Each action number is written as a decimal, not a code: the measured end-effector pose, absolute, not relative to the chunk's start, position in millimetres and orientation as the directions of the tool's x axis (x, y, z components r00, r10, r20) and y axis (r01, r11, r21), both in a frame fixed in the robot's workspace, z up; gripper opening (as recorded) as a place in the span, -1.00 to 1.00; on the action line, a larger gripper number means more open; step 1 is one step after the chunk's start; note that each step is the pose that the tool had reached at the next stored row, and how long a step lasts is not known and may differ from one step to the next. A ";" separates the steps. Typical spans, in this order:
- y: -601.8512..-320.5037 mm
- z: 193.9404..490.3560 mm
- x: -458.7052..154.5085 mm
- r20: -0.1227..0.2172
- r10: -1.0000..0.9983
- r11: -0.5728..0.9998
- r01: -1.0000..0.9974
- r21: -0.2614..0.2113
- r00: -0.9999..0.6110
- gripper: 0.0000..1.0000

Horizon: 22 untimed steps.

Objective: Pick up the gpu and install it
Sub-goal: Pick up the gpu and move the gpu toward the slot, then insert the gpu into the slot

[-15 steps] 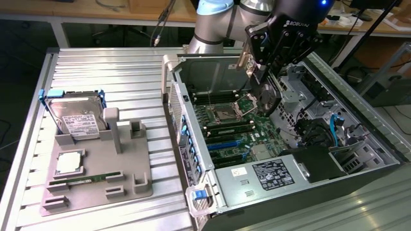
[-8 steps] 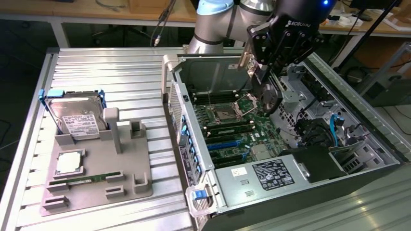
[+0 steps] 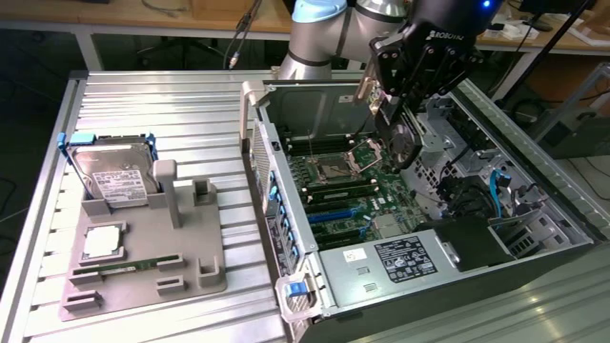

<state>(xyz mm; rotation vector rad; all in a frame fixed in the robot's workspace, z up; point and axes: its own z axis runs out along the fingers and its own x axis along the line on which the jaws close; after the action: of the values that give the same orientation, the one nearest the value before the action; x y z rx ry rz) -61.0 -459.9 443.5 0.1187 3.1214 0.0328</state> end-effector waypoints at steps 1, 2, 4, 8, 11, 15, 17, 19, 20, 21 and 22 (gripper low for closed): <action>-459.9 443.5 -60.6 -0.017 0.076 0.997 0.076 0.022 -0.997 -0.46; -459.8 443.5 -60.3 -0.017 0.076 0.997 0.076 0.022 -0.997 -0.46; -459.9 443.5 -59.3 -0.017 0.076 0.997 0.076 0.022 -0.997 -0.46; -459.9 443.5 -59.0 -0.017 0.076 0.997 0.076 0.022 -0.997 -0.46; -459.9 443.5 -59.0 -0.017 0.076 0.997 0.076 0.022 -0.997 -0.46; -459.9 443.5 -59.0 -0.017 0.076 0.997 0.076 0.022 -0.997 -0.46; -459.9 443.5 -59.0 -0.017 0.076 0.997 0.076 0.022 -0.997 -0.46; -459.8 443.4 -57.7 -0.017 0.076 0.997 0.076 0.022 -0.997 -0.46; -459.8 443.4 -56.5 -0.016 0.076 0.997 0.076 0.022 -0.997 -0.46; -459.8 443.4 -55.0 -0.015 0.076 0.997 0.076 0.022 -0.997 -0.46; -459.8 443.4 -52.7 -0.013 0.076 0.997 0.076 0.021 -0.997 -0.46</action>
<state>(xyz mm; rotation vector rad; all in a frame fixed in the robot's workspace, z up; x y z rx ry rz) -52.7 -459.8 443.4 0.1189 3.1252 0.0326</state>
